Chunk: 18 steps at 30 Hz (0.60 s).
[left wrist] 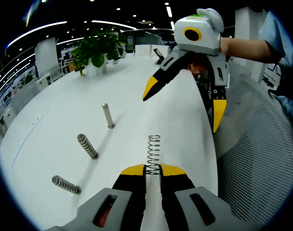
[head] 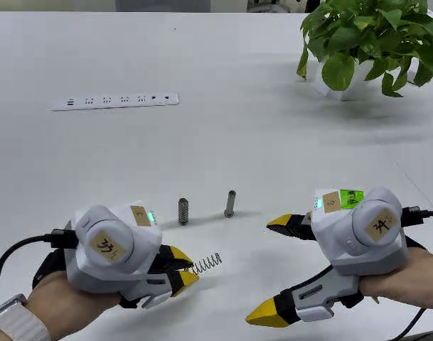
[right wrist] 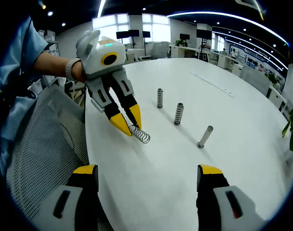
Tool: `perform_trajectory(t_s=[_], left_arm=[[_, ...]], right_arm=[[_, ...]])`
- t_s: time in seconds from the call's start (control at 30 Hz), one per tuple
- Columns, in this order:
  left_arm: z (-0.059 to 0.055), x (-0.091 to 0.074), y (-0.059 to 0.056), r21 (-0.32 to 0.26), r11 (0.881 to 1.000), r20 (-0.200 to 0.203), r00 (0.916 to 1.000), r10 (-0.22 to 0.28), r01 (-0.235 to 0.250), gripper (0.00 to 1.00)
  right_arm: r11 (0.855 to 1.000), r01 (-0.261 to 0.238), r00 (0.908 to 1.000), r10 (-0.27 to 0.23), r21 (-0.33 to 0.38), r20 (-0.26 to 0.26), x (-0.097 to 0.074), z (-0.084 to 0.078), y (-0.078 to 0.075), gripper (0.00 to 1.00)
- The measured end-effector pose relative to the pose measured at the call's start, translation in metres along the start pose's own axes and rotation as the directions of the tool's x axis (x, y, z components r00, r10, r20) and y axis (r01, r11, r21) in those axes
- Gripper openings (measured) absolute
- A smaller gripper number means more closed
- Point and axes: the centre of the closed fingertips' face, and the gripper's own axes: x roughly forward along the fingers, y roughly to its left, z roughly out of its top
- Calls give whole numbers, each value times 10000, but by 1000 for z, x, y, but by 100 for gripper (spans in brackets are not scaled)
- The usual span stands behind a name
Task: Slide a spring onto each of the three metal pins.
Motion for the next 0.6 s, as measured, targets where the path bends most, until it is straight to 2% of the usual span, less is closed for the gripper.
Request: perform_trajectory(t_s=[0.13,0.33,0.6], left_arm=[[-1,-6,-9,67,9998,391,9990,-195,193,10],[-4,-11,-15,97,9995,612,9977,-305,299,10],[-5,-16,-20,165,9981,865,9944,-609,597,10]], right_arm=[[9993,-356,9993,358,-106,139,5,8,6,83],[9961,-839,9963,844,-271,171,10,18,14,74],[9872,-1575,9873,1579,-248,164,15,32,24,55]])
